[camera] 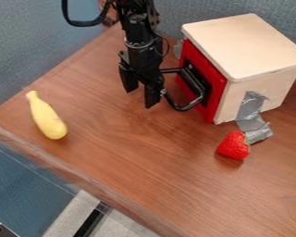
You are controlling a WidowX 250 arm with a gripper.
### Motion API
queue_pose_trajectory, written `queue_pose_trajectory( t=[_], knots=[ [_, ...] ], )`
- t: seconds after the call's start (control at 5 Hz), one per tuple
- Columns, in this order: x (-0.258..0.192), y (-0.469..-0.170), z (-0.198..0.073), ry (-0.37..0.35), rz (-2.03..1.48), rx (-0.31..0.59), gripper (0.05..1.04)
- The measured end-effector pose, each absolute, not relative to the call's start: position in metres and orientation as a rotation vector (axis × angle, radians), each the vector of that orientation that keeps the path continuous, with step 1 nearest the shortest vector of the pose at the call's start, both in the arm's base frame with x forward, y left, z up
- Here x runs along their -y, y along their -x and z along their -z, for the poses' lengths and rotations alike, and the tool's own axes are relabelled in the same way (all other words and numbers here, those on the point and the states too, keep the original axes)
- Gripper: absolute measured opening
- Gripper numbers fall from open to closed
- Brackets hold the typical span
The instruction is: Close the drawer
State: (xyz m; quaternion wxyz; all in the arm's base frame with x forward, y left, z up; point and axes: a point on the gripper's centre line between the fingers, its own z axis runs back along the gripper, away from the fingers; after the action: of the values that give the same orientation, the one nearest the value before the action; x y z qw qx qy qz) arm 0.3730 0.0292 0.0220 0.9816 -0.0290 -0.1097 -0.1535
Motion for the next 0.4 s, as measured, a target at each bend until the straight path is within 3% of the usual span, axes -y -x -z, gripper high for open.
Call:
queue_pose_trajectory(
  t=[0.4],
  knots=[
    [-0.0207, -0.3775, -0.0127, 0.081, 0.311, 0.211, 1.0]
  ],
)
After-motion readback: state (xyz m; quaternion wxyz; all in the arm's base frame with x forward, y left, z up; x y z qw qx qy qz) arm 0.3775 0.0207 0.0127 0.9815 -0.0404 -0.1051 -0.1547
